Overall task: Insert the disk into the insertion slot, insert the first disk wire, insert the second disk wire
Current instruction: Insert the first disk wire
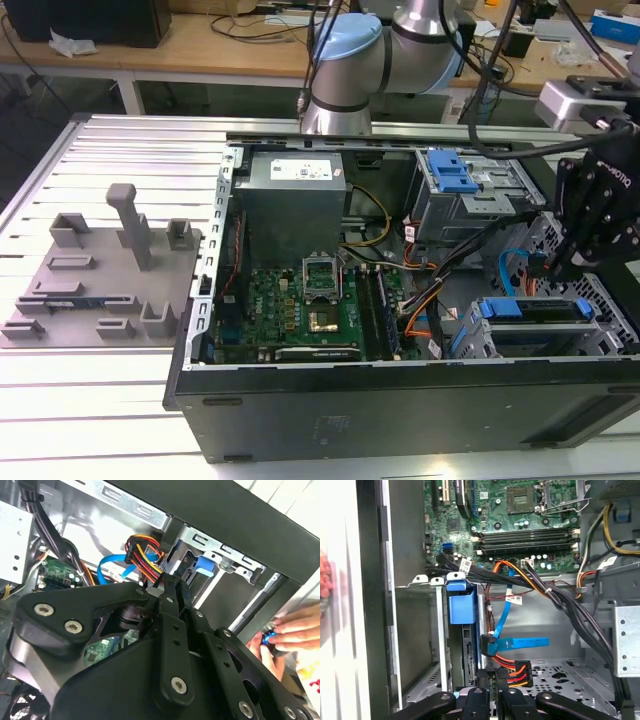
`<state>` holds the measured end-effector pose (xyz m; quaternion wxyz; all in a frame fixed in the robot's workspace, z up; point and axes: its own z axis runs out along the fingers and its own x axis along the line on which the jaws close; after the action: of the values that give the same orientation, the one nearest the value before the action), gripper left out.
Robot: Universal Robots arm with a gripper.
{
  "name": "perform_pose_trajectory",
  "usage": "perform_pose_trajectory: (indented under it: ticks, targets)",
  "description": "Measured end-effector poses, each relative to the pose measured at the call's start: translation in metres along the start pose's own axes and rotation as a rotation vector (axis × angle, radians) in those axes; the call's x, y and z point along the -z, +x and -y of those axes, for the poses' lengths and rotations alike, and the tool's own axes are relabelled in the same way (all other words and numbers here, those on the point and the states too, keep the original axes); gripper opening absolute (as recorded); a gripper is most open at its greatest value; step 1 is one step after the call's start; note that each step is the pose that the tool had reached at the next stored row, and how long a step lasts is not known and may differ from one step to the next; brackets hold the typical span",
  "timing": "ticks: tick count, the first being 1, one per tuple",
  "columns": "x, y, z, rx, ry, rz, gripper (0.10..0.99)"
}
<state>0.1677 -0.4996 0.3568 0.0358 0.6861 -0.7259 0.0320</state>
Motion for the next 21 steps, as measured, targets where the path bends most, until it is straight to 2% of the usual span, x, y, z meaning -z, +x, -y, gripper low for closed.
perform_pose_trajectory:
  ticks: [1,2,9,11,12,19,21]
  targets:
    - [-0.0001,0.0019,0.0001,0.0,-0.001,0.0083,0.165]
    - [-0.0002,0.0023,0.0001,0.0,-0.001,0.0094,0.165]
    - [-0.0004,0.0043,0.0001,0.0,-0.001,0.0094,0.165]
    - [-0.0008,0.0086,0.0003,0.0,0.0,0.0094,0.165]
    - [-0.0013,0.0135,0.0006,0.0,0.0,0.0093,0.165]
    - [-0.0031,0.0164,-0.0001,-0.013,-0.002,0.0095,0.165]
    - [-0.0043,0.0196,0.0001,-0.013,-0.002,0.0094,0.165]
